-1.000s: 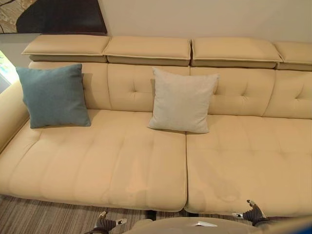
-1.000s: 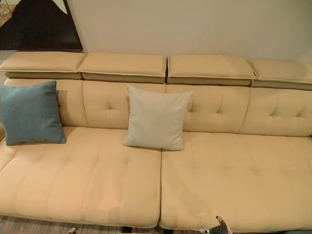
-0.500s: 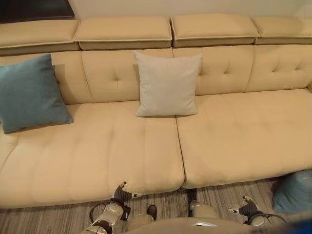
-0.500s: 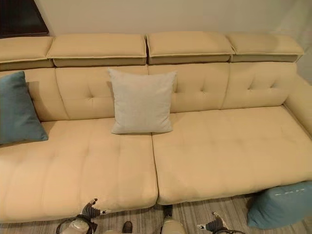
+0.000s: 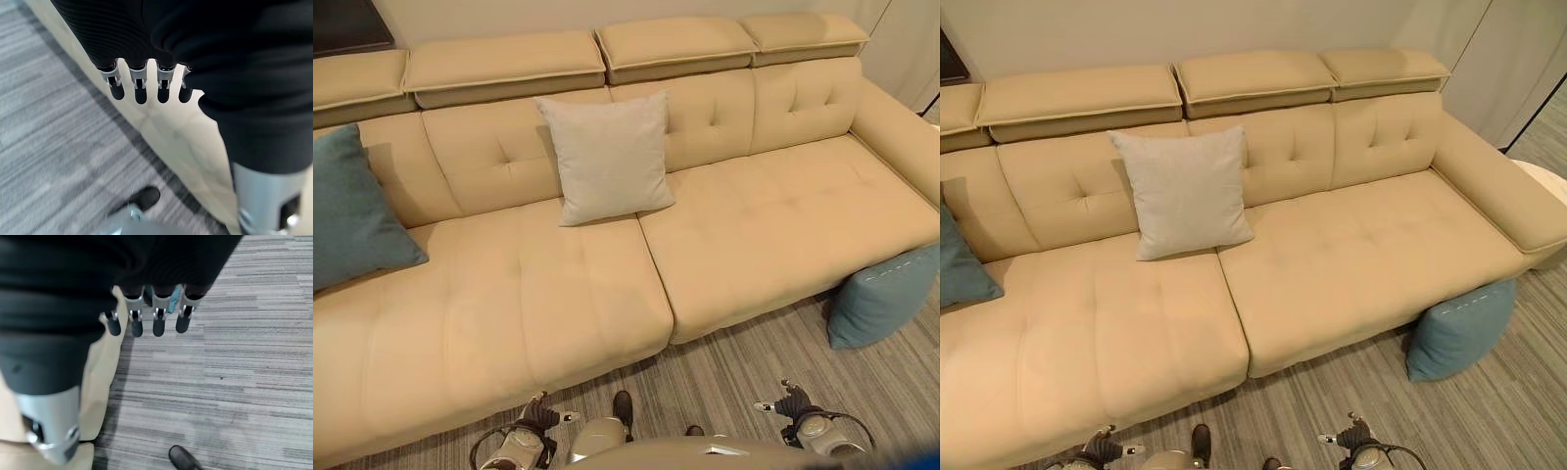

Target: Pick up all the scattered cushions and arrange them neatly on the sofa.

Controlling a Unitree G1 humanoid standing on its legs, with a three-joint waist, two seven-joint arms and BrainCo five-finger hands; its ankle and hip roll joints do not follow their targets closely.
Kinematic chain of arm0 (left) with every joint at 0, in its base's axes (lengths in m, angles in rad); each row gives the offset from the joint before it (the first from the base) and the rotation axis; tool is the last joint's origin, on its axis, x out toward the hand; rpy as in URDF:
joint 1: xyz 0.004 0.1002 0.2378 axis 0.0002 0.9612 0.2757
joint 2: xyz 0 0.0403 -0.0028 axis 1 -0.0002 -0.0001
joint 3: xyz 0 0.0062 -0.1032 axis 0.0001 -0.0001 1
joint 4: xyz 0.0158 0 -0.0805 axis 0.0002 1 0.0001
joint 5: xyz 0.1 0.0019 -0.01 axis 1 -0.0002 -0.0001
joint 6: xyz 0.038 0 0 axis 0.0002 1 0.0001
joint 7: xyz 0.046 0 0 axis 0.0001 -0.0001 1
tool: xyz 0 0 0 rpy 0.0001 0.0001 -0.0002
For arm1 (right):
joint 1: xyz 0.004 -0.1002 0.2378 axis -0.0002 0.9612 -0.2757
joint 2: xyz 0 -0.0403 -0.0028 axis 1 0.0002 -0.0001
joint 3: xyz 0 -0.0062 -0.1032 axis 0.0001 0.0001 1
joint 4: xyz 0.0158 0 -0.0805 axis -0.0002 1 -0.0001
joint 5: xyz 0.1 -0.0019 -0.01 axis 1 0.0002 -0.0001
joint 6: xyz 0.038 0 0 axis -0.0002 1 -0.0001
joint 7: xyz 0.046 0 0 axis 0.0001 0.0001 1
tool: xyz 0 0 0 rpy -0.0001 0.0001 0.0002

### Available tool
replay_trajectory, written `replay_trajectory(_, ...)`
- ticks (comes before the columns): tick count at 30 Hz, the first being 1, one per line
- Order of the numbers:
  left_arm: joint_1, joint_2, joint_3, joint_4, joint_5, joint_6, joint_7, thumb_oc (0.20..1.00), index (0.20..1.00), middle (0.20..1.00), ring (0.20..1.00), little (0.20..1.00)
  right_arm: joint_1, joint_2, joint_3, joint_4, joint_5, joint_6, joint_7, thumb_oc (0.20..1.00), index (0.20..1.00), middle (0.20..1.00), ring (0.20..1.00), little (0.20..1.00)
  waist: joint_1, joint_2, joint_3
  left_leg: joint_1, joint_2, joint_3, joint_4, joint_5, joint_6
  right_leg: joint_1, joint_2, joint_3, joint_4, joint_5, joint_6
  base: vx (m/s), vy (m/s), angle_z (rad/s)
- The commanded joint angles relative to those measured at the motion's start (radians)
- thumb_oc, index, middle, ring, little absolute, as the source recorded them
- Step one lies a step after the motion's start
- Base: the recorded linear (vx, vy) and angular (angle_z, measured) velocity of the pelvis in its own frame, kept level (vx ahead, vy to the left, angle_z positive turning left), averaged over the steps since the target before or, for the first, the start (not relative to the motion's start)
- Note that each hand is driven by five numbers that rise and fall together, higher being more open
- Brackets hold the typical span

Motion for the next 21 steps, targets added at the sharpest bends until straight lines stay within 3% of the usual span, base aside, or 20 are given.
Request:
replay_trajectory(1,-0.061,-0.019,-0.024,-0.023,-0.006,-0.009,-0.011,1.0,1.0,1.0,1.0,1.0,-0.026,-0.061,0.005,-0.009,0.024,-0.007,-0.023,1.0,1.0,1.0,1.0,1.0,-0.007,-0.003,0.036,-0.012,-0.025,-0.15,0.16,-0.14,0.02,-0.049,-0.029,0.048,-0.024,0.119,0.073,-0.12,0.012,-0.22)
replay_trajectory(4,-0.066,-0.035,-0.038,-0.035,-0.016,-0.014,-0.016,1.0,1.0,1.0,1.0,1.0,-0.025,-0.062,0.015,0.001,0.016,-0.004,-0.026,1.0,1.0,1.0,1.0,1.0,0.006,-0.004,0.035,-0.014,-0.066,-0.265,0.152,-0.149,0.017,-0.055,-0.024,0.089,-0.065,0.154,0.078,-0.08,0.046,-0.57)
replay_trajectory(7,-0.078,-0.042,-0.049,-0.032,-0.005,-0.015,-0.018,1.0,1.0,1.0,1.0,1.0,-0.023,-0.062,0.017,0.014,0.015,0.002,-0.022,1.0,1.0,1.0,1.0,1.0,0.013,0.003,0.034,-0.022,-0.101,-0.334,0.127,-0.144,0.024,-0.066,-0.018,0.127,-0.091,0.178,0.088,-0.07,0.092,-0.73)
replay_trajectory(11,-0.091,-0.038,-0.07,-0.03,0.042,-0.011,-0.018,1.0,1.0,1.0,1.0,1.0,-0.035,-0.055,0.025,0.007,0.007,0.013,-0.019,1.0,1.0,1.0,1.0,1.0,-0.002,0.011,0.042,-0.001,-0.107,-0.32,0.068,-0.127,0.044,-0.139,-0.024,0.193,-0.078,0.226,0.119,-0.11,0.242,-0.99)
replay_trajectory(14,-0.097,-0.023,-0.069,-0.027,0.055,-0.009,-0.016,1.0,1.0,1.0,1.0,1.0,-0.046,-0.049,0.039,-0.007,-0.01,0.016,-0.019,1.0,1.0,1.0,1.0,1.0,0.0,0.012,0.061,0.006,-0.108,-0.284,0.044,-0.113,0.06,-0.198,-0.03,0.204,-0.034,0.239,0.139,-0.17,0.207,-1.52)
replay_trajectory(15,-0.104,-0.008,-0.066,-0.021,0.059,-0.006,-0.013,1.0,1.0,1.0,1.0,1.0,-0.056,-0.045,0.049,-0.014,-0.028,0.017,-0.024,1.0,1.0,1.0,1.0,1.0,0.008,0.017,0.084,0.014,-0.096,-0.251,0.036,-0.103,0.066,-0.231,-0.037,0.157,0.018,0.244,0.149,-0.22,0.157,-1.71)
replay_trajectory(16,-0.106,0.006,-0.061,-0.009,0.075,-0.003,-0.015,1.0,1.0,1.0,1.0,1.0,-0.054,-0.045,0.051,-0.015,-0.038,0.013,-0.026,1.0,1.0,1.0,1.0,1.0,0.022,0.022,0.088,0.015,-0.085,-0.206,0.019,-0.087,0.071,-0.226,-0.069,0.03,0.039,0.216,0.136,-0.27,0.195,-1.82)
replay_trajectory(17,-0.1,0.01,-0.052,-0.006,0.078,0.0,-0.016,1.0,1.0,1.0,1.0,1.0,-0.046,-0.046,0.051,-0.014,-0.039,0.009,-0.026,1.0,1.0,1.0,1.0,1.0,0.024,0.026,0.081,0.019,-0.079,-0.184,0.01,-0.08,0.079,-0.208,-0.073,-0.017,0.072,0.188,0.12,-0.18,0.131,-1.67)
replay_trajectory(20,-0.092,0.013,-0.049,-0.008,0.077,0.002,-0.024,1.0,1.0,1.0,1.0,1.0,-0.027,-0.053,0.035,-0.008,-0.023,0.009,-0.028,1.0,1.0,1.0,1.0,1.0,0.034,0.031,0.062,0.016,-0.064,-0.139,0.007,-0.068,0.087,-0.156,-0.059,-0.021,0.124,0.134,0.101,-0.14,0.004,-1.07)
replay_trajectory(21,-0.091,0.009,-0.052,-0.011,0.076,-0.002,-0.024,1.0,1.0,1.0,1.0,1.0,-0.024,-0.057,0.03,-0.007,-0.02,0.009,-0.028,1.0,1.0,1.0,1.0,1.0,0.047,0.024,0.054,0.009,-0.064,-0.115,0.011,-0.068,0.082,-0.113,-0.058,-0.013,0.082,0.134,0.104,-0.09,-0.074,-0.62)
